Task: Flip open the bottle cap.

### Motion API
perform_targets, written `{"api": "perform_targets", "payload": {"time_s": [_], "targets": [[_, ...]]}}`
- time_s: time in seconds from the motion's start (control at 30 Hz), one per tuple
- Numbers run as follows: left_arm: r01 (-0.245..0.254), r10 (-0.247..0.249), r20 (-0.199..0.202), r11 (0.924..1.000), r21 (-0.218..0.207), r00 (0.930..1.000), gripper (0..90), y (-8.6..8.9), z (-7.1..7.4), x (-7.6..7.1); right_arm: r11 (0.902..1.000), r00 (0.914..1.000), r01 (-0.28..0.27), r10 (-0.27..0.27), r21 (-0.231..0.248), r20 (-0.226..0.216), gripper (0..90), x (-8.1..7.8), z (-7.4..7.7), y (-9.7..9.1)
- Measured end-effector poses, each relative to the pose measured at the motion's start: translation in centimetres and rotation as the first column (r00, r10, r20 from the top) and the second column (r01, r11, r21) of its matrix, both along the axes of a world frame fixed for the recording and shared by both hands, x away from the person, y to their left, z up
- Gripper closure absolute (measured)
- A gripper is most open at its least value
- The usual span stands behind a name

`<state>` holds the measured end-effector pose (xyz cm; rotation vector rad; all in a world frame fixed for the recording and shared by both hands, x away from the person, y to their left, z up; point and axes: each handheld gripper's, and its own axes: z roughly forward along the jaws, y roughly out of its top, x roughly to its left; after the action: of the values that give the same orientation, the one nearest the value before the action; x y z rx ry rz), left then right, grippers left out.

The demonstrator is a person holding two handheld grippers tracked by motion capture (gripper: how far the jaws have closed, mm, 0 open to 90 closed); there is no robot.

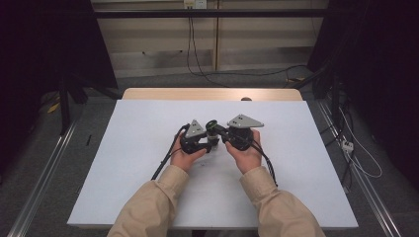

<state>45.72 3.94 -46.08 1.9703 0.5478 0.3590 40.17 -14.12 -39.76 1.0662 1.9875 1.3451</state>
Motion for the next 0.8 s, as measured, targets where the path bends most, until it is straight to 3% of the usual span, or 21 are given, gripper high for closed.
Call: {"api": "perform_targets", "payload": {"time_s": [0.8], "targets": [[0.0,0.0,-0.001,1.0,-0.001,1.0,53.3,0.0,-0.01,0.01,1.0,1.0,-0.005,0.005,0.005,0.008,90.0,0.16,0.19,0.38]]}}
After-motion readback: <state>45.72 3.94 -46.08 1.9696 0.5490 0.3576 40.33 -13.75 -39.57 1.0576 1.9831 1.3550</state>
